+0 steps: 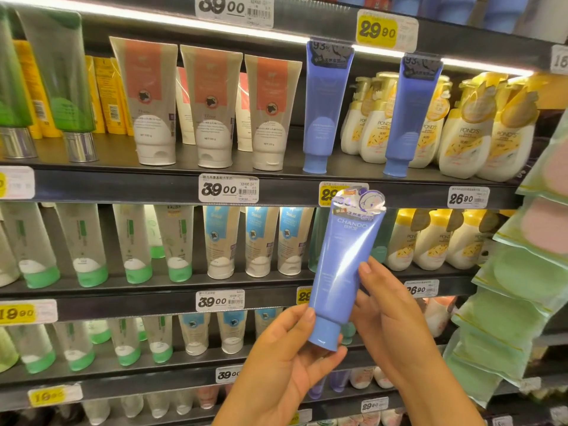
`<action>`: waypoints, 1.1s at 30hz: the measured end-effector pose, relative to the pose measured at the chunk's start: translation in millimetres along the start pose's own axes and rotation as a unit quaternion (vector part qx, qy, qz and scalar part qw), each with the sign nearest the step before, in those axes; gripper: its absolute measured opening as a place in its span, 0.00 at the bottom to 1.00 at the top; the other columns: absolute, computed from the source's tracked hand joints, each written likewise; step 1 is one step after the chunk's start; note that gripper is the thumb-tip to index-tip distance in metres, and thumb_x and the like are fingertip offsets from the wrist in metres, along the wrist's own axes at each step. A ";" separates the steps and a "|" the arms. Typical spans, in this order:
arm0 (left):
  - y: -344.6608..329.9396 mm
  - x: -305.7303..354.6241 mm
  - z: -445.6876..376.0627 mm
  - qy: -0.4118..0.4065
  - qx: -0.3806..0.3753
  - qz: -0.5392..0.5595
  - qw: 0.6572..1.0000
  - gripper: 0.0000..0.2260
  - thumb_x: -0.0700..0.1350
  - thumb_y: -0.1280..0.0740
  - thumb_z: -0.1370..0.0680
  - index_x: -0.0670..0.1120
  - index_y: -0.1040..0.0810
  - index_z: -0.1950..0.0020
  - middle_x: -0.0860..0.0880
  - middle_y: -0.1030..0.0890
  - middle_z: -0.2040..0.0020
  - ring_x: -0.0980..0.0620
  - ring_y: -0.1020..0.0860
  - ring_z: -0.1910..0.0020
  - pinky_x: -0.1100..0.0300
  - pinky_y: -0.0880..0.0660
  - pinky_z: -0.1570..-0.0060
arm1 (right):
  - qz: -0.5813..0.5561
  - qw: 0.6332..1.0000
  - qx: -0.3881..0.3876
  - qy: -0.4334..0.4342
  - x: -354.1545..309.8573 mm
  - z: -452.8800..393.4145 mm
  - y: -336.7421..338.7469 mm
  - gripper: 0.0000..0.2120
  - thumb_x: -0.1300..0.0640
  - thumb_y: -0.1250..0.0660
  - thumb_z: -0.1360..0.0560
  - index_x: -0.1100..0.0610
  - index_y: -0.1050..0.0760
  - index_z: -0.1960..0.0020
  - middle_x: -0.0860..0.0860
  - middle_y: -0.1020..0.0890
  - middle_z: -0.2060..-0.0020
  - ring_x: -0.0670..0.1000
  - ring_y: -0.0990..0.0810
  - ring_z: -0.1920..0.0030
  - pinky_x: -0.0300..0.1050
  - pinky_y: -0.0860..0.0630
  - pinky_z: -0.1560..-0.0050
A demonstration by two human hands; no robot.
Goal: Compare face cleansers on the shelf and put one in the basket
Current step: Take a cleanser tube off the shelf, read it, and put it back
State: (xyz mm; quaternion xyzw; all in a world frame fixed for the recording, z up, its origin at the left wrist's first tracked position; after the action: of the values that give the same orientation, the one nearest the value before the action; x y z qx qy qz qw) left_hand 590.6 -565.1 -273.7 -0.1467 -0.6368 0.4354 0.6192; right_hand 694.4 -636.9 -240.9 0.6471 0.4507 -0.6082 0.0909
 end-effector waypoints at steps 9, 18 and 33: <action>4.6 2.4 -7.1 -0.041 0.003 -0.027 0.999 0.20 0.40 0.29 0.37 0.39 0.23 0.45 0.39 0.17 0.53 0.46 0.18 0.58 0.47 0.22 0.50 | 0.018 0.999 0.019 0.026 -1.8 -3.1 0.1 0.17 0.57 0.34 0.30 0.58 0.24 0.42 0.56 0.16 0.50 0.54 0.17 0.52 0.47 0.19 0.53; -1.5 6.1 -3.9 -0.002 -0.013 0.026 1.000 0.16 0.44 0.32 0.33 0.36 0.19 0.49 0.35 0.19 0.54 0.41 0.19 0.62 0.50 0.19 0.63 | -0.024 0.999 0.016 0.032 -3.5 -4.3 -8.2 0.19 0.58 0.36 0.30 0.58 0.26 0.40 0.54 0.15 0.52 0.52 0.16 0.54 0.45 0.19 0.59; -1.8 2.5 -4.7 -0.034 -0.050 0.031 0.998 0.17 0.42 0.32 0.33 0.33 0.20 0.48 0.35 0.18 0.55 0.43 0.19 0.63 0.54 0.19 0.65 | -0.030 0.999 0.021 0.017 -8.2 -1.2 -7.0 0.19 0.58 0.35 0.31 0.57 0.28 0.41 0.54 0.15 0.54 0.53 0.16 0.54 0.47 0.18 0.57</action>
State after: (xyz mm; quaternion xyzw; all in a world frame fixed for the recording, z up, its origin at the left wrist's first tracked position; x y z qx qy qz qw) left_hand 595.1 -562.5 -271.4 -0.1821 -0.6738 0.4270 0.5749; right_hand 691.5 -635.9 -230.4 0.6452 0.4580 -0.6093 0.0514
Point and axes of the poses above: each hand's wrist, its own z-axis away from the middle knuckle, its own y-axis out of the back of the hand, x = y × z, the point moved 3 cm from there along -z, towards the middle knuckle
